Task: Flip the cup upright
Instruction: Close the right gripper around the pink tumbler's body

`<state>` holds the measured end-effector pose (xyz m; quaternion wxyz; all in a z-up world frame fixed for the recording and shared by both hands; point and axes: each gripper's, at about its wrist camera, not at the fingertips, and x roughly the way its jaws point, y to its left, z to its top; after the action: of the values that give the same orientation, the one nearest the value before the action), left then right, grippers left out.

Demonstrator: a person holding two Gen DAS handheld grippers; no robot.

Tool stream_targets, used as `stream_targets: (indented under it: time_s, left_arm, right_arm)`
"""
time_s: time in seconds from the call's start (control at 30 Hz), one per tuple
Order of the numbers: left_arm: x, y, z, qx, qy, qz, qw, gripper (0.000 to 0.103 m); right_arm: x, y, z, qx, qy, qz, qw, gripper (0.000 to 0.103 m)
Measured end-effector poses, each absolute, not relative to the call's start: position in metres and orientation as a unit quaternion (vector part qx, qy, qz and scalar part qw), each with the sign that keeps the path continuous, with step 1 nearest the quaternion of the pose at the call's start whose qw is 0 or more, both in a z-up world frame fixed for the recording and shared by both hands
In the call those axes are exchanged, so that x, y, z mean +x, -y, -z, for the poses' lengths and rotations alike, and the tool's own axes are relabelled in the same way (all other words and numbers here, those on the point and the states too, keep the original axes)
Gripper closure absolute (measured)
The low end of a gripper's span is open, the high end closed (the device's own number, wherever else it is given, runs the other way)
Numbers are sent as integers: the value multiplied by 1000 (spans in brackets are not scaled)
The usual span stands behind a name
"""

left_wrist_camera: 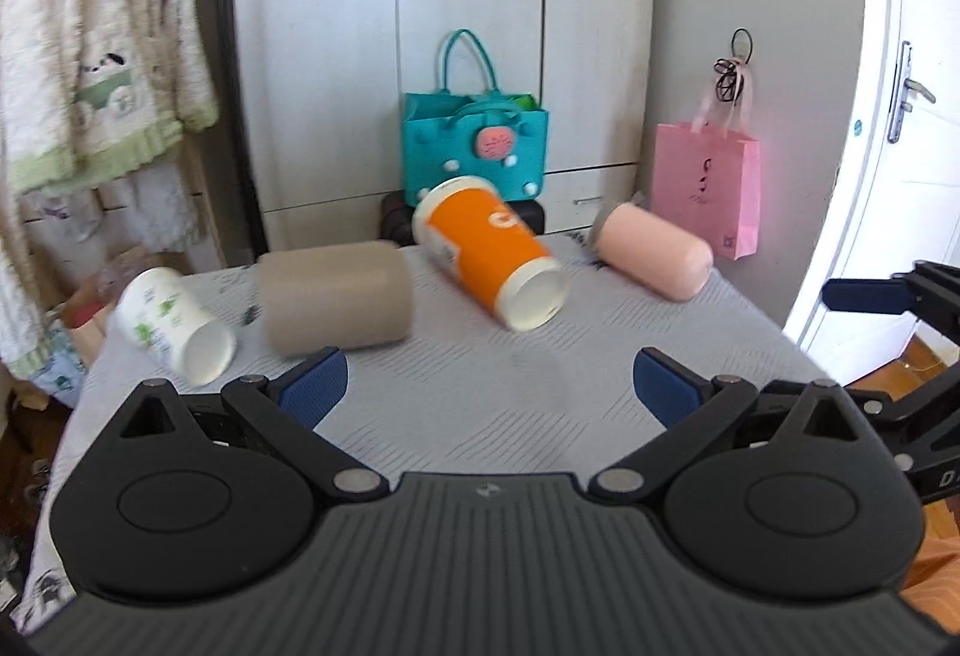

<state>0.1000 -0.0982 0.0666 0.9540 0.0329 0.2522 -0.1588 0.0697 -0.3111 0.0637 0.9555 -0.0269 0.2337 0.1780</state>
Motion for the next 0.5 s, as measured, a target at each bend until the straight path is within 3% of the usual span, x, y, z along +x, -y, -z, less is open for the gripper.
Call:
stream_targets:
  time_s: [0.5]
  left_arm:
    - [170,170,-56,55,-290,202,934,0]
  right_arm:
    - [142,357,-53,-39,-309,-172,934,2]
